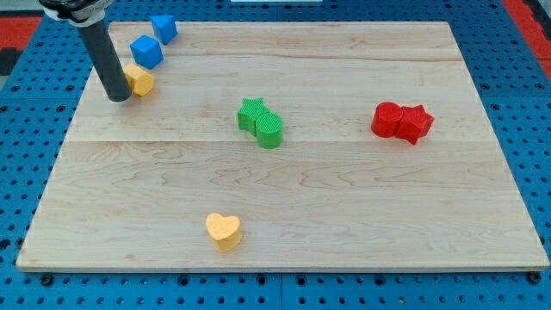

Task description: Push the yellow heart below the yellow hexagon

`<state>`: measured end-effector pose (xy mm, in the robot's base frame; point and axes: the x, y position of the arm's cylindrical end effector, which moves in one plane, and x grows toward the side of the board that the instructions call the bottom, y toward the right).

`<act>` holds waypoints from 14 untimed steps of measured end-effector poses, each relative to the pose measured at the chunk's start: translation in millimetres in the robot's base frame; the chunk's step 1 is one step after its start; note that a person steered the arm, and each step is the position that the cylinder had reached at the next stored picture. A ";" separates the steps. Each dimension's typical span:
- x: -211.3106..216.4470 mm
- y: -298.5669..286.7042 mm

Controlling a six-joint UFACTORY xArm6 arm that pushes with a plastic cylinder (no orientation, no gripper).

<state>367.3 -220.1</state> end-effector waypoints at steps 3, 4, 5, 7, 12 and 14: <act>156.5 221.5; 220.8 245.5; 229.7 205.3; 206.9 93.3; 145.8 21.8; 92.9 9.7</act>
<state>460.1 -210.5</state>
